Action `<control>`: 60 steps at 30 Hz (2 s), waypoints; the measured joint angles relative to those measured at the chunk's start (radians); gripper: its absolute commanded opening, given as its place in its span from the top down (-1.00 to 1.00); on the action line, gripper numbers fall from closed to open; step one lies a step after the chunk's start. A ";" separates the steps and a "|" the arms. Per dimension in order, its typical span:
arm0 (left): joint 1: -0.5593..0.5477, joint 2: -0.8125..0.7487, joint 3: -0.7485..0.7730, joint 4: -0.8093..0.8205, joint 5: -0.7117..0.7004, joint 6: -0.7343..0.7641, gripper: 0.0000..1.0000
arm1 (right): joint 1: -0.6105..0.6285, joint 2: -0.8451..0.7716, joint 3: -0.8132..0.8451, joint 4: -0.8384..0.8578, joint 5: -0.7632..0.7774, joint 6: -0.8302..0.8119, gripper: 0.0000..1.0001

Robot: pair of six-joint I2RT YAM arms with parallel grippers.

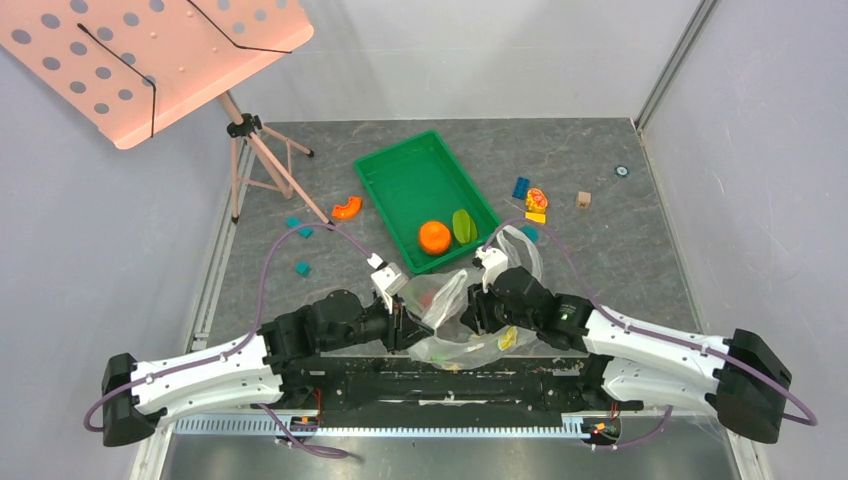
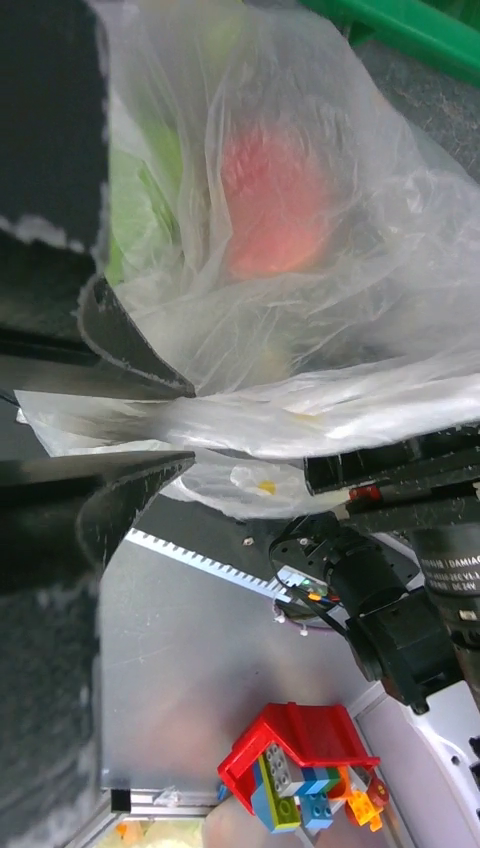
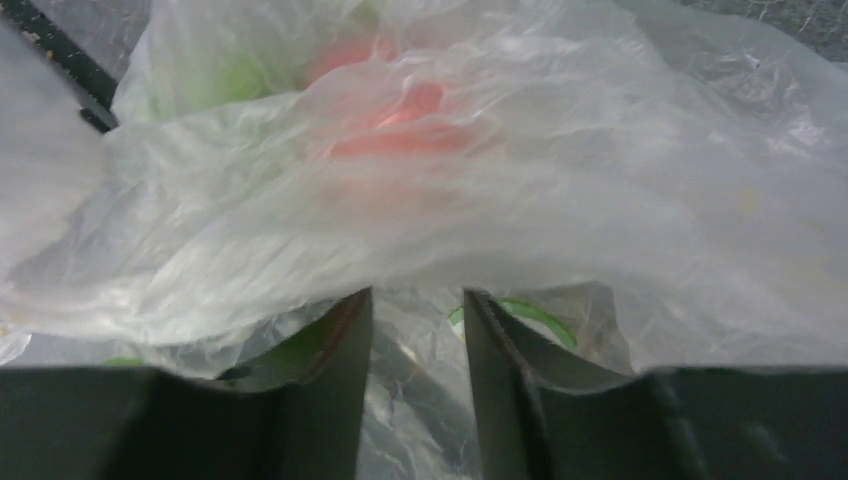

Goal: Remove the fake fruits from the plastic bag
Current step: Take out the fake fruit from the plastic bag.

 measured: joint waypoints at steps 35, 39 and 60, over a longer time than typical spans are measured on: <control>0.283 0.100 -0.069 -0.112 -0.341 -0.156 -0.26 | 0.001 0.154 -0.054 0.339 0.011 0.064 -0.96; 0.301 0.164 -0.070 -0.040 -0.303 -0.156 -0.23 | 0.001 0.177 -0.054 0.362 0.005 0.064 -0.96; 0.307 0.476 -0.075 0.240 -0.159 -0.144 0.14 | 0.001 0.375 -0.052 0.514 0.060 0.067 -0.96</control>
